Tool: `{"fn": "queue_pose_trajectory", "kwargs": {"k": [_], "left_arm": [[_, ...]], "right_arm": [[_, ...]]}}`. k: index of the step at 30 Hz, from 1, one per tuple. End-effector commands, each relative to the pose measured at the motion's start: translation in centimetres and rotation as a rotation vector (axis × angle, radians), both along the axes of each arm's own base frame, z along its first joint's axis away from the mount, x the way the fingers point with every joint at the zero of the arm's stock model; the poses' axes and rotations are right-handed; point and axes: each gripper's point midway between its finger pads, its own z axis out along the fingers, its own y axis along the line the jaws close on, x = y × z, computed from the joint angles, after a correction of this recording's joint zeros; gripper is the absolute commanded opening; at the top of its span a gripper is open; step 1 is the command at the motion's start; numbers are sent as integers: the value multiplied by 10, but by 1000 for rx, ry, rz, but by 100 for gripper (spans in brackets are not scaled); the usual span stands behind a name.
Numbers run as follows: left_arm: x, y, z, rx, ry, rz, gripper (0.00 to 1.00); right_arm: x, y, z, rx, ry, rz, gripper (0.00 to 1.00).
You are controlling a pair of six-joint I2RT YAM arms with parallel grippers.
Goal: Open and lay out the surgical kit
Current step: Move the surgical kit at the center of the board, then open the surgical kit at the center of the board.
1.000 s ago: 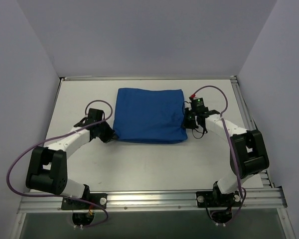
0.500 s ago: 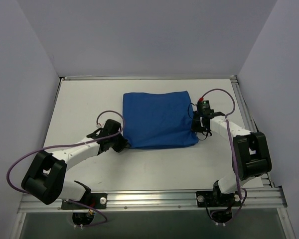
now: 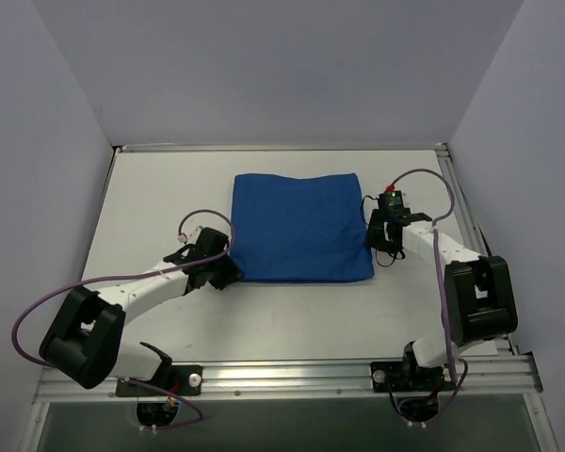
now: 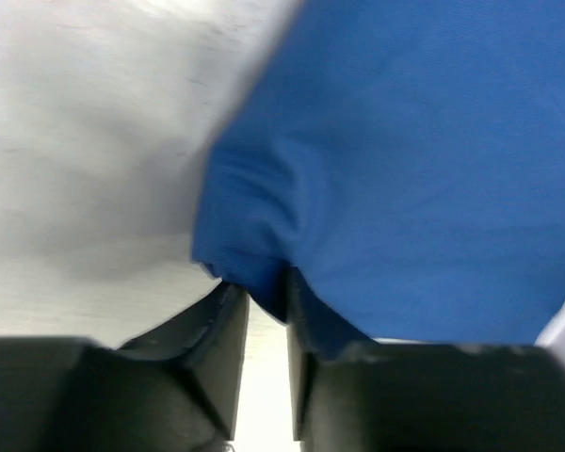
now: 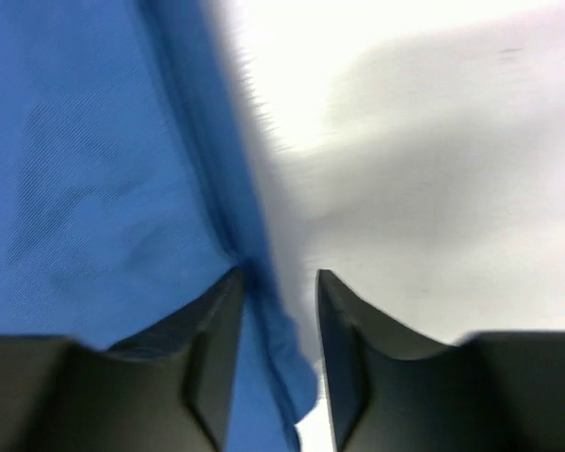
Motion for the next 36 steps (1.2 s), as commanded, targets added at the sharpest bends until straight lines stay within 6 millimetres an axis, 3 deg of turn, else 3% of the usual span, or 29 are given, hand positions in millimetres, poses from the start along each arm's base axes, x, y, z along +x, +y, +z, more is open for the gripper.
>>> {"fn": "queue_pose_trajectory", "kwargs": {"k": [1, 3, 6, 8, 12, 13, 15, 16, 19, 20, 21, 22, 23, 24, 26, 27, 29, 30, 32, 33, 34, 35, 36], "left_arm": [[-3, 30, 0, 138, 4, 26, 46], [-2, 28, 10, 132, -17, 11, 68], [4, 27, 32, 157, -58, -15, 88], [7, 26, 50, 191, -101, -37, 99], [15, 15, 88, 273, -188, -102, 94], [24, 5, 109, 274, -237, -114, 94], [23, -14, 115, 351, -262, -190, 94], [32, -29, 137, 345, -311, -203, 94], [31, -73, 137, 451, -352, -336, 94], [28, -99, 158, 450, -409, -393, 94], [29, -117, 144, 492, -397, -442, 94], [30, -131, 145, 516, -415, -469, 94], [25, -156, 162, 512, -467, -521, 94], [26, -173, 144, 548, -451, -567, 94], [23, -198, 140, 579, -468, -642, 94], [19, -224, 136, 583, -485, -684, 94], [14, -245, 132, 615, -501, -755, 94], [9, -268, 128, 618, -523, -791, 95], [4, -286, 122, 653, -544, -862, 95], [3, -295, 101, 685, -526, -896, 95], [-1, -310, 108, 672, -555, -921, 95], [-7, -318, 88, 682, -528, -969, 96], [-10, -323, 84, 682, -528, -991, 96]], "right_arm": [[1, -39, 26, -118, -55, -128, 36], [3, -40, 40, -117, -78, -138, 46], [6, -40, 67, -113, -128, -143, 59], [14, -40, 97, -100, -196, -147, 66], [13, -36, 155, -72, -314, -120, 77], [14, -35, 172, -62, -355, -115, 79], [9, -34, 199, -41, -424, -110, 87], [9, -32, 216, -29, -466, -106, 89], [0, -31, 255, -8, -567, -97, 97], [-2, -31, 270, 0, -609, -95, 98], [-9, -31, 287, 8, -660, -92, 98], [-13, -31, 297, 15, -691, -88, 99], [-15, -31, 308, 20, -730, -86, 100], [-23, -32, 320, 27, -772, -84, 100], [-29, -33, 331, 28, -810, -74, 100], [-35, -33, 337, 28, -831, -71, 100], [-40, -34, 341, 32, -849, -69, 100], [-43, -33, 342, 36, -857, -65, 100], [-47, -32, 341, 45, -859, -62, 100], [-49, -31, 342, 56, -863, -59, 100], [-50, -30, 340, 58, -860, -55, 100], [-52, -29, 339, 63, -858, -51, 100], [-53, -29, 340, 64, -860, -48, 100]]}}
